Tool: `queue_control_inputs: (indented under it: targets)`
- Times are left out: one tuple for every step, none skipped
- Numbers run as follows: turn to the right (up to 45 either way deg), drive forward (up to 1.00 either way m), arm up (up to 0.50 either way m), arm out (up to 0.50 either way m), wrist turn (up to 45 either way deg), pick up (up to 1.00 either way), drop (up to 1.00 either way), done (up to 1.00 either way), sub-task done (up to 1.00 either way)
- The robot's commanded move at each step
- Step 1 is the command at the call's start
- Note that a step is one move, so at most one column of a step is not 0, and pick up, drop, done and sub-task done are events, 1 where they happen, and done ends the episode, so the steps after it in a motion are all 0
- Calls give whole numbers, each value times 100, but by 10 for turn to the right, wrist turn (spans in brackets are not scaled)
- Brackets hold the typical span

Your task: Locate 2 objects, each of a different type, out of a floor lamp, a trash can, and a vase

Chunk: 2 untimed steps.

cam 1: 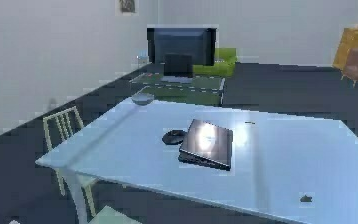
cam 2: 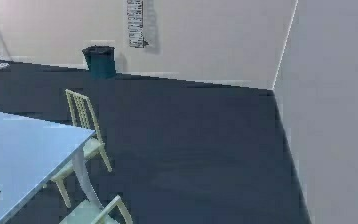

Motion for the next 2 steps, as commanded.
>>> queue_control_inputs:
  targets:
    - [0, 0, 0, 0, 0, 0, 0, 0, 100]
    - [450, 0, 0, 0, 0, 0, 0, 0, 0]
